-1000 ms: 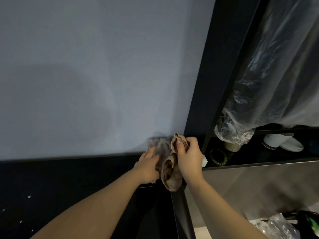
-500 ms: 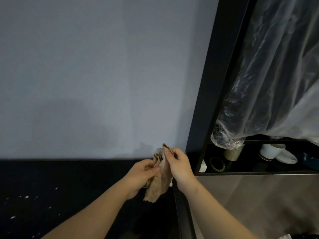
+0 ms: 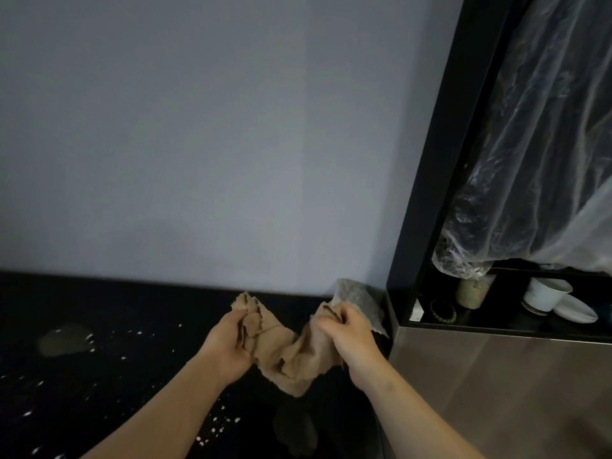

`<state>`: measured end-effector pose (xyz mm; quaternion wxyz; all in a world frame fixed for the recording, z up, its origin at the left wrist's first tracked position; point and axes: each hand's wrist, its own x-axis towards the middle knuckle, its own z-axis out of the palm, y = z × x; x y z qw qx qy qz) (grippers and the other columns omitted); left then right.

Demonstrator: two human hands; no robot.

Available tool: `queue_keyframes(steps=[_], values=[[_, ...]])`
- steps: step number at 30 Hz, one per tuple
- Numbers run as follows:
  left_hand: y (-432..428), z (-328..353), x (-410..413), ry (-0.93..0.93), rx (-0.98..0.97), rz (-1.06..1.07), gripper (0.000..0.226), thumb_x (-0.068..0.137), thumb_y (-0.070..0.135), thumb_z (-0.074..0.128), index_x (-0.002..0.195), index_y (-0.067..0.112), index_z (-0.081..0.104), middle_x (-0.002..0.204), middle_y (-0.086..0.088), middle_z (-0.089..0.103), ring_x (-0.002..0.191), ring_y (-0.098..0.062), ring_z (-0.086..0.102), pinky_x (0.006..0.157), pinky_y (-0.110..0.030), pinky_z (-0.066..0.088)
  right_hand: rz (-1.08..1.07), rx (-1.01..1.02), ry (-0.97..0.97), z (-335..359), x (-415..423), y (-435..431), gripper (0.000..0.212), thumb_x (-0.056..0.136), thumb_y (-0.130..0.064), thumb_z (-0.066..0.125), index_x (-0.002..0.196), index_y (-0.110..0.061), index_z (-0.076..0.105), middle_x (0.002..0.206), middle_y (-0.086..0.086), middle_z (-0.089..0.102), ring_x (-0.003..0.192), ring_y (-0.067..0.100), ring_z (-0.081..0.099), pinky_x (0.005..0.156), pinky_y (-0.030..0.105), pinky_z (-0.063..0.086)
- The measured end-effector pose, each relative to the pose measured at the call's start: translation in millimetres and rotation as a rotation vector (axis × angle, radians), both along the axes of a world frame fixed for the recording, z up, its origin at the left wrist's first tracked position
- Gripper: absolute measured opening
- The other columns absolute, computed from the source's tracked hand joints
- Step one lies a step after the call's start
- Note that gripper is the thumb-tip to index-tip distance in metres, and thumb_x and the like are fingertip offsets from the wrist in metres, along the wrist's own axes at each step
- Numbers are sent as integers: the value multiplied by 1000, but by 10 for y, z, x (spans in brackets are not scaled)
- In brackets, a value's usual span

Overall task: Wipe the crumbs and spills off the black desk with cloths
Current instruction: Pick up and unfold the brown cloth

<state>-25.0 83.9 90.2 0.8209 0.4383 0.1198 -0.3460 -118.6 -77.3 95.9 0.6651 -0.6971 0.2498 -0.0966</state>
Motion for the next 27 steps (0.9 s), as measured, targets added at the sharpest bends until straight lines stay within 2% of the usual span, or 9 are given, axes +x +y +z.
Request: queue_keyframes(steps=[4, 6, 9, 12, 14, 17, 20, 23, 27], values=[[136, 61, 70, -70, 26, -126, 21, 93, 22, 53, 106, 8, 62, 103, -16, 64, 96, -28, 61, 76, -41, 49, 140, -149, 139, 10, 73, 172, 21, 79, -5, 56, 68, -16, 42, 68, 0, 43, 65, 12, 42, 58, 24, 33], [193, 95, 145, -134, 89, -182, 23, 91, 9, 54, 113, 11, 59, 109, -18, 64, 99, -31, 61, 74, -44, 51, 131, -147, 163, -27, 132, 275, 17, 78, -5, 59, 85, -16, 50, 80, 0, 50, 71, 11, 48, 60, 24, 38], [296, 157, 283, -201, 110, -310, 31, 87, 4, 54, 116, 11, 60, 112, -19, 65, 101, -32, 62, 78, -46, 53, 187, -96, 117, -44, 273, 462, 56, 78, -13, 70, 124, -27, 42, 107, -8, 51, 94, 5, 51, 71, 14, 45], [399, 260, 406, -264, 76, -479, 38, 76, 7, 58, 114, 8, 62, 108, -19, 68, 94, -30, 66, 80, -43, 53, 227, -15, 56, -23, 406, 618, 40, 83, -12, 67, 120, -20, 53, 105, -14, 58, 101, 5, 56, 66, 7, 44], [454, 275, 514, -283, 63, -527, 40, 74, 10, 59, 114, 5, 61, 103, -19, 69, 88, -27, 68, 75, -39, 54, 178, -33, 21, -22, 471, 695, 14, 87, -15, 63, 100, -10, 65, 94, -6, 67, 97, 10, 61, 74, 13, 45], [584, 257, 656, -329, 97, -629, 41, 76, 18, 66, 115, 8, 62, 108, -16, 69, 97, -27, 67, 82, -36, 51, 34, -20, -51, -4, 520, 752, 15, 92, -15, 57, 84, -3, 58, 79, 3, 60, 81, 13, 57, 74, 21, 42], [703, 217, 777, -441, 191, -839, 55, 72, 11, 76, 123, 12, 56, 120, -12, 64, 112, -26, 61, 97, -41, 46, 59, 3, -79, 83, 517, 745, 18, 95, -15, 51, 88, -2, 62, 81, 4, 65, 80, 14, 61, 78, 23, 48], [699, 186, 836, -505, 393, -882, 57, 70, -5, 74, 122, 7, 55, 114, -11, 67, 108, -25, 63, 97, -43, 47, 48, 251, -108, 118, 504, 716, 20, 97, -17, 47, 96, -7, 64, 93, 10, 68, 90, 21, 64, 88, 38, 47], [601, 203, 802, -478, 465, -794, 49, 64, 21, 79, 110, 7, 65, 109, -8, 70, 105, -24, 64, 99, -43, 47, -122, 515, -161, 250, 463, 622, 24, 98, -24, 46, 108, -9, 62, 102, 11, 68, 98, 24, 63, 89, 38, 48]])
